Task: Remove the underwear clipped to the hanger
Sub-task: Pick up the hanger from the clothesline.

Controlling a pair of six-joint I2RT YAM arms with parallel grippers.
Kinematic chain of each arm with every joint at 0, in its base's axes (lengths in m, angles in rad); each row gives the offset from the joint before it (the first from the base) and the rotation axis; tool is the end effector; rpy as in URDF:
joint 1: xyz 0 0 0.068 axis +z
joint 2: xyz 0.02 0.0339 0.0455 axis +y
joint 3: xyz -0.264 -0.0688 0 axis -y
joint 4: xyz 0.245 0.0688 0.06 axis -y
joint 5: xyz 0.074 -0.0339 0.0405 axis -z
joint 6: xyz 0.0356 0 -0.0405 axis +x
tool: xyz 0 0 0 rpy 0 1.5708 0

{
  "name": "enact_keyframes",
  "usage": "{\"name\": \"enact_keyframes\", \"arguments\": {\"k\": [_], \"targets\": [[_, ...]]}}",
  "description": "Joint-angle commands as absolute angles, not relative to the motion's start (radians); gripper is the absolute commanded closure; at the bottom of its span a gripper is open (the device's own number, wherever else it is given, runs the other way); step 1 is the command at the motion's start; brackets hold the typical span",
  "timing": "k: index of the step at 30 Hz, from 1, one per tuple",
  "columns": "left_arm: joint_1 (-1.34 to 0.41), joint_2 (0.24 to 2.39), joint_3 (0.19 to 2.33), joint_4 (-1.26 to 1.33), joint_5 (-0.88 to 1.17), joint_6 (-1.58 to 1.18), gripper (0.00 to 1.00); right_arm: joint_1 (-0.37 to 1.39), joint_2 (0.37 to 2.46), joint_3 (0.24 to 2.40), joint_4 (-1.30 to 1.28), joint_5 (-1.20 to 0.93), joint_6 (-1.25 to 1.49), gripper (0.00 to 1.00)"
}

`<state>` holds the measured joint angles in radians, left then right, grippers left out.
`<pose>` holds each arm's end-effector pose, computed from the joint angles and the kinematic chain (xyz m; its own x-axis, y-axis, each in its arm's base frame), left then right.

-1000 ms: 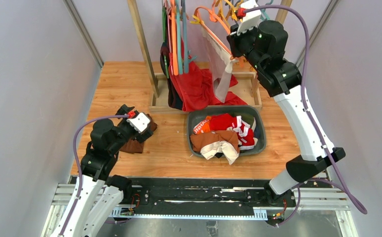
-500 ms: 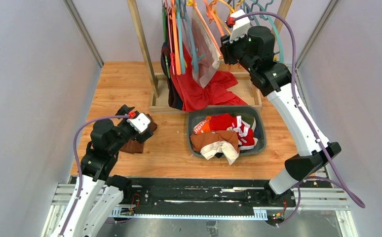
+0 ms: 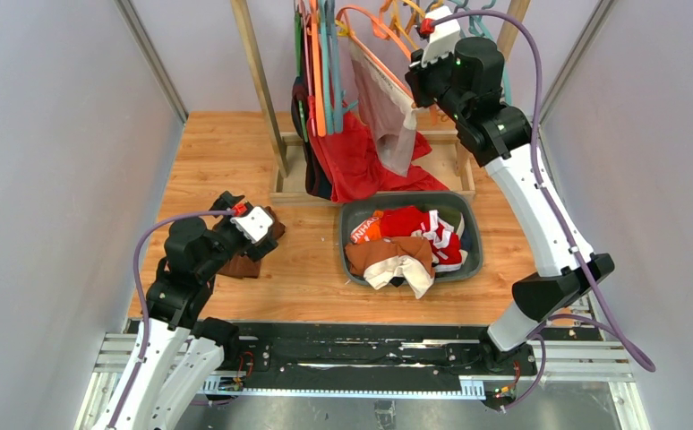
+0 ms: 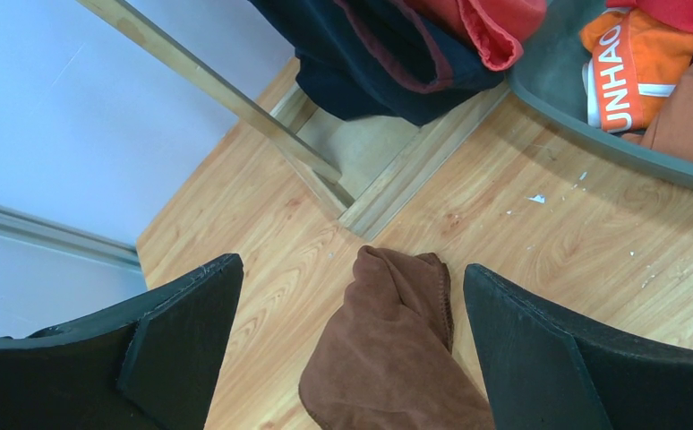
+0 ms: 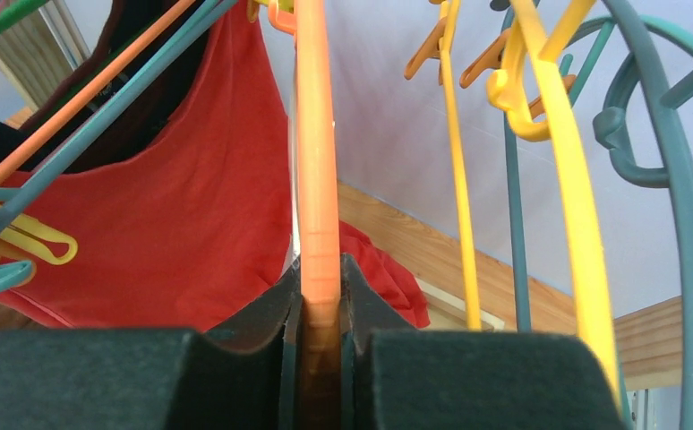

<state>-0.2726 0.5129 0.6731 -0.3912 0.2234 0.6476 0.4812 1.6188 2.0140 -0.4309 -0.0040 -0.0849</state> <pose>0.1212 -0.0421 0.3165 0.1078 0.5807 -0.8069 0.5081 0.6655 0.5468 0.3059 0.1599 0.5230 0.0080 -0.0915 -0.9958 -0.4674 0.8800 -0.0846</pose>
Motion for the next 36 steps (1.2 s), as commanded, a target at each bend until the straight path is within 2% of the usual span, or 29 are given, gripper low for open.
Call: {"name": "enact_keyframes", "arguments": {"k": [1,20,36], "targets": [[-0.274,0.503,0.666,-0.376,0.241,0.653,0.02,0.468,1.612,2.064,-0.413,-0.011,-0.076,0.99],[-0.275,0.499,0.665,-0.379,0.245,0.655,0.02,0.468,1.497,2.063,-0.384,0.098,-0.099,0.99],[-0.274,0.503,0.684,-0.366,0.205,0.638,0.02,0.468,1.183,1.692,-0.4,0.031,-0.109,0.99]]}}
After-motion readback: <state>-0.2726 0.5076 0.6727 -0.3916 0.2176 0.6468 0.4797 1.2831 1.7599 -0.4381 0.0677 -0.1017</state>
